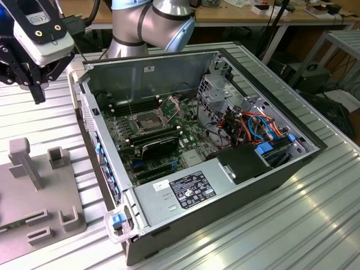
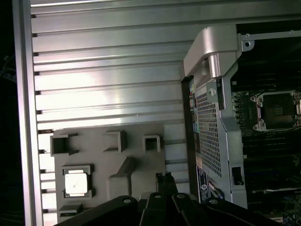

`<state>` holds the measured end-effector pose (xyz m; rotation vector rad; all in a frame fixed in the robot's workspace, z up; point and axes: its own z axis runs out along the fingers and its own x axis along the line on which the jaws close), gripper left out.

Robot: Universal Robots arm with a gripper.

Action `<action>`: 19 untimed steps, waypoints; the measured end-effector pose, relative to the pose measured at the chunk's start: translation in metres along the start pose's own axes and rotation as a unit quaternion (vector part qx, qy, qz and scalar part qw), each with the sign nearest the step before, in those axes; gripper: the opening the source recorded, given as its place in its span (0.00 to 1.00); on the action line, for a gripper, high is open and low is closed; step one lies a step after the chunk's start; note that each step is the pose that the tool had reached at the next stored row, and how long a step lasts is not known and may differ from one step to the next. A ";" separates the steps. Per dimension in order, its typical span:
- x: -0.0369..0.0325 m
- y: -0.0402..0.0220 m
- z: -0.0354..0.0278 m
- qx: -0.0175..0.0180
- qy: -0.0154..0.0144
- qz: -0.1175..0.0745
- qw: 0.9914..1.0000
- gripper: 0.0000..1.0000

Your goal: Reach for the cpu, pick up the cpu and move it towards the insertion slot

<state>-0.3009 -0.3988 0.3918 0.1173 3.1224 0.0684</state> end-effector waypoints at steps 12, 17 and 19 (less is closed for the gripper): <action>0.0090 -0.0007 -0.0001 0.000 0.000 0.000 1.000 0.11; 0.0121 -0.0009 -0.0002 0.000 0.000 0.000 1.000 0.11; 0.0139 -0.0011 -0.0002 0.000 0.000 0.000 1.000 0.11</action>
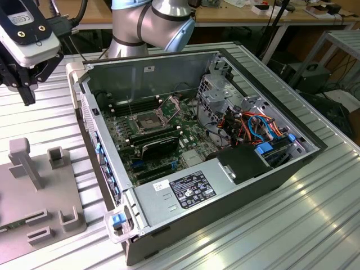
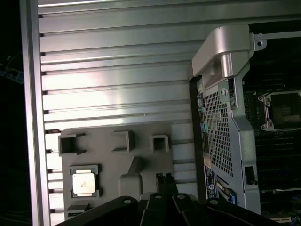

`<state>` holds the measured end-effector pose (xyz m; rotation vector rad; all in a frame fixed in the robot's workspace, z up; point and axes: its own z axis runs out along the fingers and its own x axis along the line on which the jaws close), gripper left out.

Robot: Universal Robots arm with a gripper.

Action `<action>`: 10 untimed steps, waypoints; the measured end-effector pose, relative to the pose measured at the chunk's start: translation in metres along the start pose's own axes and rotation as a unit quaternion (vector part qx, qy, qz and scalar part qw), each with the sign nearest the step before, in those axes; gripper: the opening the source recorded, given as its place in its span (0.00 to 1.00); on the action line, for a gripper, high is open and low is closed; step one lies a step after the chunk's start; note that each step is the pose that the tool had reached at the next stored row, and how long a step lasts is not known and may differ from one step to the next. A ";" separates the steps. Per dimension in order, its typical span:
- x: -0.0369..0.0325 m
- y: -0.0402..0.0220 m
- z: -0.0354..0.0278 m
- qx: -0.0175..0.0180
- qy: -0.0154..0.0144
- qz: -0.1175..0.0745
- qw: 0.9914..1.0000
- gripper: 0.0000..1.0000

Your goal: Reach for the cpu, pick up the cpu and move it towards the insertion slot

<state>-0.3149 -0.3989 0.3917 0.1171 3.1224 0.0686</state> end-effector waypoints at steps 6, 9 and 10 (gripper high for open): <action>0.0014 -0.0001 0.0000 0.000 0.000 0.000 1.000 0.11; 0.0017 -0.0001 0.0000 0.000 0.000 0.000 1.000 0.11; 0.0018 -0.0001 0.0000 0.000 0.000 0.000 1.000 0.11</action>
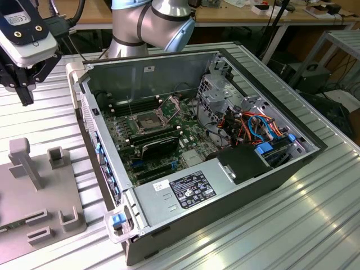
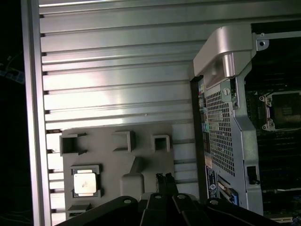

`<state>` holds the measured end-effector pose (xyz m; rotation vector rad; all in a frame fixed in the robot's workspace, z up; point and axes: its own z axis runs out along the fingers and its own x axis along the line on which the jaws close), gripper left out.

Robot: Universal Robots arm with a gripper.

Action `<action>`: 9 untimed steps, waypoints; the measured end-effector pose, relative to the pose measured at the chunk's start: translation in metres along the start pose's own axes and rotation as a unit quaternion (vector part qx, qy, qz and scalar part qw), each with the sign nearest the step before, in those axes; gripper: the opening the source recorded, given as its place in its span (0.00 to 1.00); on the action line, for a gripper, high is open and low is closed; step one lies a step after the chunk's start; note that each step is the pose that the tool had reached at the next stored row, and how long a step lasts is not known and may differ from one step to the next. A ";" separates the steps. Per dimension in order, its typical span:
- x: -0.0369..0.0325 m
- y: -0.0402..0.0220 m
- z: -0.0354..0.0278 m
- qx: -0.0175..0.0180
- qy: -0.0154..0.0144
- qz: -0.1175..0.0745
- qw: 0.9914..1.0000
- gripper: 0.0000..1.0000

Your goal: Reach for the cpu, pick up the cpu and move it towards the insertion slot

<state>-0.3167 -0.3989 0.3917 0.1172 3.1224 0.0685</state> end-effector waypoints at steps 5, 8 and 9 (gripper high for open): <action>0.0034 -0.0002 -0.0001 0.000 0.000 0.000 1.000 0.11; 0.0051 -0.0004 -0.0001 0.000 0.000 0.000 1.000 0.11; 0.0057 -0.0004 -0.0001 0.000 0.000 0.000 1.000 0.11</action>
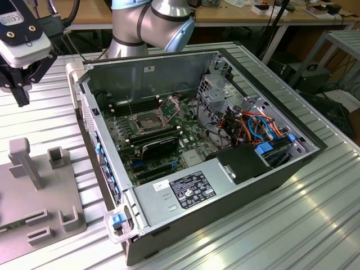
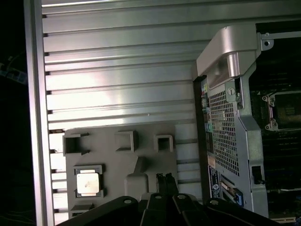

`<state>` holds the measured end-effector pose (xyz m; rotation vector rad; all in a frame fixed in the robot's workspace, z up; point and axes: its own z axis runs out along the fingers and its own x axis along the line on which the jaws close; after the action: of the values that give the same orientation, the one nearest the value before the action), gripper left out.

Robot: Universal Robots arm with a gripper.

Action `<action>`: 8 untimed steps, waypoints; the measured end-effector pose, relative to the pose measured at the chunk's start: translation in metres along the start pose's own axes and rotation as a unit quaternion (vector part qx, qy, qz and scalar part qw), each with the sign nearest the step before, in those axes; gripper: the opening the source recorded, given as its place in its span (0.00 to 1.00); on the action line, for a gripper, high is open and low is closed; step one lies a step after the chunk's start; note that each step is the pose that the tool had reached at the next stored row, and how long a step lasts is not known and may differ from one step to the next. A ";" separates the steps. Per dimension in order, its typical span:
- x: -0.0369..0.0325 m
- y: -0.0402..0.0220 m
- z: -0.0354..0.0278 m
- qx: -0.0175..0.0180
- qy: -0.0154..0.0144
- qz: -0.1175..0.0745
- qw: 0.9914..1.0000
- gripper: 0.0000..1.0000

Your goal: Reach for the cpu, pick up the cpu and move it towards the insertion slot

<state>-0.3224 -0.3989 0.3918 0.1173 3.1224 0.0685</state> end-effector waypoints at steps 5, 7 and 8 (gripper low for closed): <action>0.0029 -0.0002 0.0000 0.000 0.000 0.000 1.000 0.11; 0.0048 -0.0004 -0.0001 0.000 0.000 0.000 1.000 0.11; 0.0054 -0.0004 -0.0001 0.000 0.000 0.000 1.000 0.11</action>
<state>-0.3278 -0.3988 0.3918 0.1173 3.1224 0.0686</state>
